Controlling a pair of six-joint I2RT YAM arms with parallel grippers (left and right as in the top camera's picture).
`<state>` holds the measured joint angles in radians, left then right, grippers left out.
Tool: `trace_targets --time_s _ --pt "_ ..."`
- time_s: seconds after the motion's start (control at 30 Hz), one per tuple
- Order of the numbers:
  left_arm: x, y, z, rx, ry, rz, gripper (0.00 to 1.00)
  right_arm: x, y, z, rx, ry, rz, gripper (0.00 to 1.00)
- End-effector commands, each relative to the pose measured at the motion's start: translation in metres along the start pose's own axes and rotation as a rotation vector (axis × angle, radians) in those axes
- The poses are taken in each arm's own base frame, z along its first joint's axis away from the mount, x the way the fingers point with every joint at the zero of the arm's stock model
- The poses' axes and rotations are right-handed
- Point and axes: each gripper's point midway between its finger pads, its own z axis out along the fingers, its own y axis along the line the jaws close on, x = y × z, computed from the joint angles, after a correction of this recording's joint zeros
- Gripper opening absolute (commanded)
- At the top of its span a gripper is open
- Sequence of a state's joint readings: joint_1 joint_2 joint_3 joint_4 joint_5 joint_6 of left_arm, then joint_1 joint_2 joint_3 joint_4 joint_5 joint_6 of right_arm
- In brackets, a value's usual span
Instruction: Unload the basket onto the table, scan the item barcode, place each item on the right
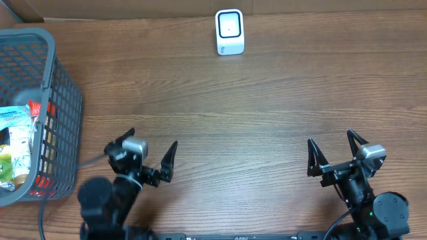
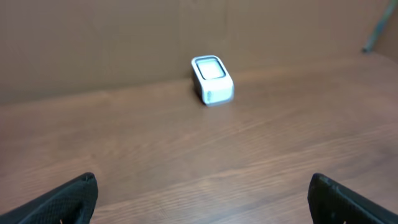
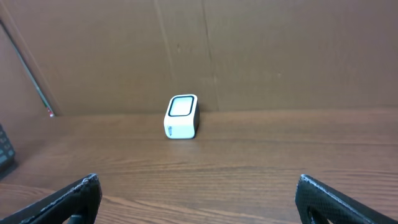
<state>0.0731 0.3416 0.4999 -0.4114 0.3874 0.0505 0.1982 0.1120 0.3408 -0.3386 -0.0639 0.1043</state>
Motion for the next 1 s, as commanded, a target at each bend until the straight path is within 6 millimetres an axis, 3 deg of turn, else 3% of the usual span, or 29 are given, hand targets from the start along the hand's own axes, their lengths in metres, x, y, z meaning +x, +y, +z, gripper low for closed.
trace_targets --time_s 0.0,0.17,0.4,0.53,0.7,0.83,0.97 --pt "-0.03 -0.007 0.007 0.074 0.078 -0.049 1.0 -0.029 0.006 -0.002 -0.005 -0.002 -0.001 1.0" --pt "-0.059 0.002 0.022 0.095 0.313 -0.07 1.0 -0.048 0.012 0.005 -0.005 0.094 0.004 1.0" --pt "-0.114 0.013 0.041 0.137 0.597 -0.137 0.99 -0.064 0.026 0.025 -0.038 0.322 0.035 1.0" --pt "-0.122 0.039 0.065 0.065 0.67 -0.111 0.99 -0.067 0.038 0.036 -0.093 0.415 0.068 1.0" --pt "-0.108 0.059 0.093 0.0 0.725 -0.201 1.0 -0.053 0.045 0.049 -0.142 0.487 0.093 1.0" --pt "-0.131 0.102 0.078 -0.235 0.662 -0.318 1.0 -0.043 0.042 0.057 -0.134 0.528 0.101 1.0" --pt "-0.18 0.167 0.027 -0.492 0.472 -0.417 1.0 -0.032 0.04 0.062 -0.126 0.57 0.109 1.0"
